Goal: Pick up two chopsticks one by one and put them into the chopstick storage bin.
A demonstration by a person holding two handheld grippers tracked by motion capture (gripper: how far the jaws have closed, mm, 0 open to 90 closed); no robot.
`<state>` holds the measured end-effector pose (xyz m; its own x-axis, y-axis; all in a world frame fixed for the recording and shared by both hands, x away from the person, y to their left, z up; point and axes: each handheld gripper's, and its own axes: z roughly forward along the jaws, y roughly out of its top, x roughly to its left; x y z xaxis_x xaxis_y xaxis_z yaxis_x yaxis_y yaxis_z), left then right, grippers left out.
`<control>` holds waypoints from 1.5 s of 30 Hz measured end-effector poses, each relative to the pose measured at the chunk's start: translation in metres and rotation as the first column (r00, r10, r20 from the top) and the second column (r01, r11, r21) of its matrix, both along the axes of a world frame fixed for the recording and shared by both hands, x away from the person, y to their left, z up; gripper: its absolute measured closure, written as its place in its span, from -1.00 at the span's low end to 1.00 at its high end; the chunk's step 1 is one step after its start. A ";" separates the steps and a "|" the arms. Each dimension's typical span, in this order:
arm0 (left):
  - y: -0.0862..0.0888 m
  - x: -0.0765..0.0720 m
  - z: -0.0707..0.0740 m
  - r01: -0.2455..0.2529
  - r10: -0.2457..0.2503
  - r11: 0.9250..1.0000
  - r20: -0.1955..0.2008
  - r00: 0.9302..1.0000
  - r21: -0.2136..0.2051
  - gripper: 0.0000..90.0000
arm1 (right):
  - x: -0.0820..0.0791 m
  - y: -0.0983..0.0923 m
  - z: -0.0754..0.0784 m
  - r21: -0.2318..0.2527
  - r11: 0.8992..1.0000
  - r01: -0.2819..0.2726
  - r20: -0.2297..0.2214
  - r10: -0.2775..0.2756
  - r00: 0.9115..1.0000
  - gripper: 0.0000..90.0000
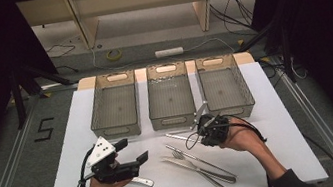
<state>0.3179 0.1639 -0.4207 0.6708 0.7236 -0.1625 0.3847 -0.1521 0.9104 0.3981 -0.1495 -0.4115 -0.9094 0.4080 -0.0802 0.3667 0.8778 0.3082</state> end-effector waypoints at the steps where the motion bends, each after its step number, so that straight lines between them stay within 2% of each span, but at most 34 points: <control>1: -0.002 0.002 0.000 0.013 -0.013 1.000 -0.003 1.000 0.009 -0.66 | -0.001 0.000 0.002 0.005 1.000 -0.009 0.000 0.009 1.000 0.93; 5: -0.011 0.009 -0.001 0.066 -0.065 0.997 -0.025 0.998 0.045 -0.66 | -0.010 0.005 0.013 0.025 0.999 -0.029 0.011 0.029 1.000 0.93; 6: -0.014 0.010 -0.001 0.083 -0.082 0.995 -0.028 0.996 0.062 -0.66 | -0.014 0.009 0.017 0.034 0.998 -0.054 0.016 0.053 0.998 0.93; 10: -0.027 0.016 -0.001 0.130 -0.129 0.981 -0.018 0.992 0.143 -0.66 | -0.020 0.014 0.024 0.030 0.996 -0.083 0.026 0.082 0.996 0.93; 13: -0.037 0.022 -0.003 0.171 -0.168 0.972 -0.037 0.985 0.162 -0.65 | -0.026 0.019 0.027 0.036 0.993 -0.112 0.024 0.111 0.994 0.93; 14: -0.040 0.024 -0.004 0.189 -0.184 0.967 -0.045 0.982 0.172 -0.64 | -0.028 0.021 0.027 0.031 0.992 -0.123 0.027 0.122 0.992 0.93; 17: -0.049 0.026 -0.009 0.234 -0.229 0.945 -0.048 0.972 0.226 -0.60 | -0.033 0.026 0.028 0.029 0.987 -0.158 0.021 0.157 0.987 0.93; 19: -0.053 0.028 -0.011 0.267 -0.257 0.932 -0.074 0.964 0.243 -0.59 | -0.037 0.030 0.030 0.027 0.986 -0.165 0.014 0.164 0.986 0.93; 21: -0.057 0.028 -0.014 0.296 -0.285 0.916 -0.079 0.955 0.272 -0.55 | -0.040 0.032 0.031 0.027 0.982 -0.185 0.009 0.185 0.983 0.93; 26: -0.064 0.025 -0.015 0.330 -0.323 0.893 -0.074 0.943 0.307 -0.40 | -0.043 0.036 0.032 0.025 0.975 -0.222 0.010 0.222 0.975 0.93; 31: -0.067 0.023 -0.014 0.371 -0.364 0.867 -0.086 0.928 0.334 -0.23 | -0.046 0.038 0.033 0.024 0.968 -0.248 0.015 0.248 0.969 0.93; 32: -0.069 0.022 -0.015 0.377 -0.371 0.861 -0.086 0.925 0.342 -0.19 | -0.046 0.039 0.033 0.024 0.968 -0.250 0.012 0.249 0.968 0.93; 34: -0.072 0.020 -0.016 0.395 -0.389 0.844 -0.093 0.917 0.364 -0.12 | -0.047 0.039 0.033 0.029 0.967 -0.252 0.008 0.252 0.968 0.93; 35: -0.073 0.019 -0.016 0.398 -0.394 0.836 -0.091 0.915 0.378 -0.10 | -0.047 0.039 0.032 0.027 0.964 -0.266 0.011 0.266 0.964 0.93; 37: -0.075 0.018 -0.017 0.406 -0.404 0.824 -0.093 0.910 0.396 -0.03 | -0.048 0.041 0.032 0.026 0.964 -0.266 0.010 0.265 0.964 0.93; 38: -0.076 0.018 -0.018 0.410 -0.409 0.819 -0.092 0.908 0.401 0.00 | -0.048 0.041 0.033 0.025 0.960 -0.277 0.007 0.277 0.961 0.93; 40: -0.077 0.018 -0.019 0.415 -0.416 0.808 -0.093 0.904 0.417 0.07 | -0.048 0.041 0.032 0.028 0.960 -0.278 0.009 0.278 0.961 0.93; 45: -0.078 0.016 -0.019 0.429 -0.433 0.794 -0.096 0.897 0.430 0.27 | -0.049 0.041 0.032 0.024 0.956 -0.291 0.000 0.291 0.957 0.93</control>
<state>0.3343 0.0860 -0.4395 0.9298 0.3541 0.1009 0.1796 -0.6755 0.7151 0.3490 -0.1082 -0.3794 -0.9894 0.1272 -0.0707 0.0973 0.9394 0.3288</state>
